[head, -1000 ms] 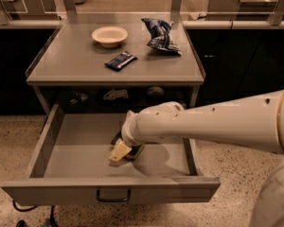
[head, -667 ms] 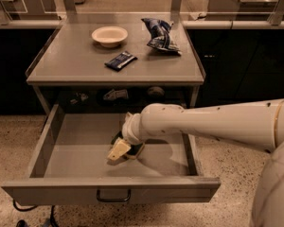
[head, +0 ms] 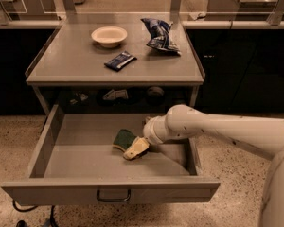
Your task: Pick sponge from top drawer and place on counter
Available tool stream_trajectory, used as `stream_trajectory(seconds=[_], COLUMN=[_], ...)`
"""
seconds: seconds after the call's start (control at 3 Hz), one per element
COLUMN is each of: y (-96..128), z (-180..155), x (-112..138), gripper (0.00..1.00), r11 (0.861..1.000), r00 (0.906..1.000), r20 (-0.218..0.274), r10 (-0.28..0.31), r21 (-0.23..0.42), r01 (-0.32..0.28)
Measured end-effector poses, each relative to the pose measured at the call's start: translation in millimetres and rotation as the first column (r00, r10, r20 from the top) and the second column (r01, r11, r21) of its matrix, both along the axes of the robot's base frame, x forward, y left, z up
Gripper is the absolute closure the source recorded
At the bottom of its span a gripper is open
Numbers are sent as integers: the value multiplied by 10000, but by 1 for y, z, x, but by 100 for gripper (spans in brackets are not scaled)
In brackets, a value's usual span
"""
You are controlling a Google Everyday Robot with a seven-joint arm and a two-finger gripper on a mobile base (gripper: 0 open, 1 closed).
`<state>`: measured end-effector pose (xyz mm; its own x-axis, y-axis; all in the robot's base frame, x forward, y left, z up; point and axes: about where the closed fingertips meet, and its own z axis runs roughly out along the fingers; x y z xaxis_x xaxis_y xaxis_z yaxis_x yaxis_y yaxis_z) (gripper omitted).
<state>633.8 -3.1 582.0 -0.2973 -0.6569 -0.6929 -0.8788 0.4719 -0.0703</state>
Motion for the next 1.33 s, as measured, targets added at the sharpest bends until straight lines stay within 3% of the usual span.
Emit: stream_trajectory(seconds=[0.33, 0.67, 1.33], y=[0, 0, 0], z=[0, 0, 0], x=[0, 0, 0], gripper=[0, 19, 65], r11=[10000, 10000, 10000], r00=[10000, 10000, 10000], r20=[-1, -1, -1], r10=[1, 1, 2], r21=[0, 0, 0], r01=[-1, -1, -2])
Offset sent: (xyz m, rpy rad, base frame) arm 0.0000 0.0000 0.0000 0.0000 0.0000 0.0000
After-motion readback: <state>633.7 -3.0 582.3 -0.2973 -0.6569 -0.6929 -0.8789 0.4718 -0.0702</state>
